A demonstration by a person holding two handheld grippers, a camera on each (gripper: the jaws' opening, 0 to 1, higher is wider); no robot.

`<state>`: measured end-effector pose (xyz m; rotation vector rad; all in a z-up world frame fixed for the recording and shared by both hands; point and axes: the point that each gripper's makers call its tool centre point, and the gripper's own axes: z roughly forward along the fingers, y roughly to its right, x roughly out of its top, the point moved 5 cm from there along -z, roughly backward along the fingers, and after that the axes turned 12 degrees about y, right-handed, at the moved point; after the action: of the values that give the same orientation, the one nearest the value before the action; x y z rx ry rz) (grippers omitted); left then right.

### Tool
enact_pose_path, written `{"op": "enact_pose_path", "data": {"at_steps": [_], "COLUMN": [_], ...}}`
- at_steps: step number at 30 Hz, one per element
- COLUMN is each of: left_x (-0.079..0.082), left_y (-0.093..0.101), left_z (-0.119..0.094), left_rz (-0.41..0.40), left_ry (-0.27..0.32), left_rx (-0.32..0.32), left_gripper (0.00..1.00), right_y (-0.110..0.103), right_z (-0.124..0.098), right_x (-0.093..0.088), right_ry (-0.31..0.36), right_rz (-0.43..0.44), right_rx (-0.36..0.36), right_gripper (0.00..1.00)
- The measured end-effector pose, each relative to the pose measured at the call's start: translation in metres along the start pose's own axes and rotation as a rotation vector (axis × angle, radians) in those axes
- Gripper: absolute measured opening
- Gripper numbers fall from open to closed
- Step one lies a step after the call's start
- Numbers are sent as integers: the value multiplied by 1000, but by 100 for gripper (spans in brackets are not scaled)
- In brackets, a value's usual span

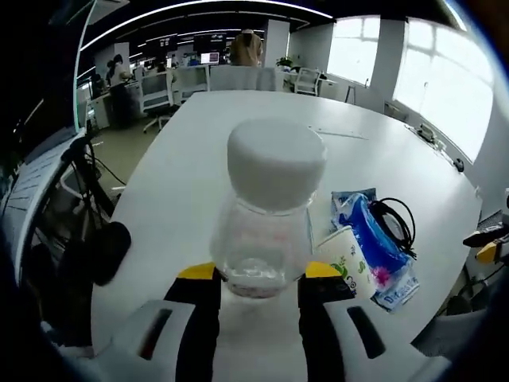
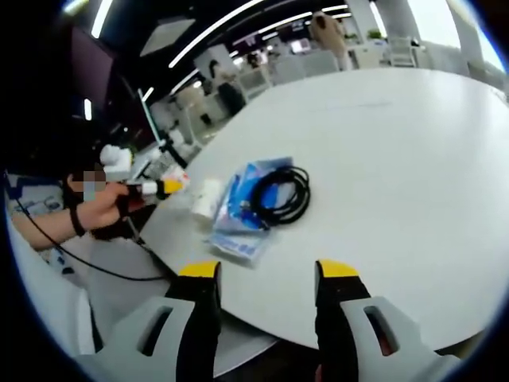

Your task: Arrange the tabletop items into an orderly group along one side of the table until the central work area is clear of visible clutter.

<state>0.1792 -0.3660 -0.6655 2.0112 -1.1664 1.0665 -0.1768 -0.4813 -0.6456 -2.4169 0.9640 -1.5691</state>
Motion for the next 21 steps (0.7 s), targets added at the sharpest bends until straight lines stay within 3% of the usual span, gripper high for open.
{"op": "enact_pose_path", "data": {"at_steps": [21], "left_x": [39], "left_y": [-7], "left_z": [52], "left_rz": [-37], "left_ry": [21], "left_rx": [56], "left_gripper": [37], "right_y": [-1], "right_z": [-1], "right_x": [-3], "right_ry": [-18], "right_rz": [4], "right_rx": [-8], "right_gripper": [44]}}
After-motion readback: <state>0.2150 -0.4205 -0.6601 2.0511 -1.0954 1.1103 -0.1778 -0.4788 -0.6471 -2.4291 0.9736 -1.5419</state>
